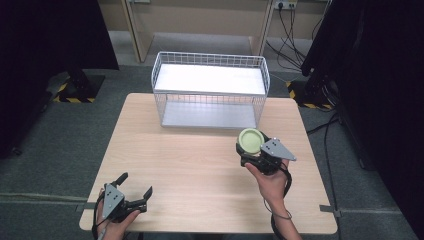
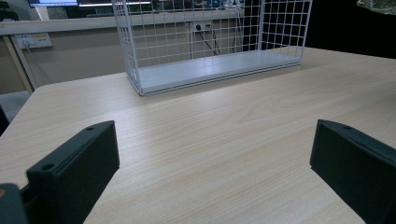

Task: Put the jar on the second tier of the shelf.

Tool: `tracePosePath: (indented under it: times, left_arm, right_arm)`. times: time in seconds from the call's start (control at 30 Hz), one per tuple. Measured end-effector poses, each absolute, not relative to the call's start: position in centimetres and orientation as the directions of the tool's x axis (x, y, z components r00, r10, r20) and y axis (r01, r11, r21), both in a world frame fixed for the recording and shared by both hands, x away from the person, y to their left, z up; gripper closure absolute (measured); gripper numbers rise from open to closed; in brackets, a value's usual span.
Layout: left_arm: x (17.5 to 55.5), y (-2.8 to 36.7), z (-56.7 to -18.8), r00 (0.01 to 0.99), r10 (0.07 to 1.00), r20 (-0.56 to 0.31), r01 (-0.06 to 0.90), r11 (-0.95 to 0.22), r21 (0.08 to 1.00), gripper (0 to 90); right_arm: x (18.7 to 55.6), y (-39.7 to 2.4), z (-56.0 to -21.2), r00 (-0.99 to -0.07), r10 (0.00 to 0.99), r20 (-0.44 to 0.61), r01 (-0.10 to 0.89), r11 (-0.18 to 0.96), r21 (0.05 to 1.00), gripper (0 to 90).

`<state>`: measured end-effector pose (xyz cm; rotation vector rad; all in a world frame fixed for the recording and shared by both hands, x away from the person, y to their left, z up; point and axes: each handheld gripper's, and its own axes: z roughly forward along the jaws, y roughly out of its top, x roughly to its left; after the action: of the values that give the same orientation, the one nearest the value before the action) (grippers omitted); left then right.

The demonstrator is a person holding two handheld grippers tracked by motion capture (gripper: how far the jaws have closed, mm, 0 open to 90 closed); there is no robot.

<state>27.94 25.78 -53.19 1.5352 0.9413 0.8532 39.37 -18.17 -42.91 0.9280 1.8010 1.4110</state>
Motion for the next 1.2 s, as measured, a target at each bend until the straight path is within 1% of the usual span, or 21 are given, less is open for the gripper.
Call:
tracePosePath:
  times: [0.7, 1.2]
  left_arm:
    - [27.9, 25.8, -53.2, 0.429, 0.903, 0.035, 0.122, -0.096, 0.988, 1.0]
    - [27.9, 25.8, -53.2, 0.43, 0.902, 0.035, 0.123, -0.097, 0.988, 1.0]
  right_arm:
    - [41.4, -16.6, -40.9, -0.53, 0.845, -0.072, 0.097, 0.145, 0.985, 11.5]
    - [43.2, -15.8, -38.7, -0.519, 0.851, -0.076, 0.065, 0.128, 0.99, 11.5]
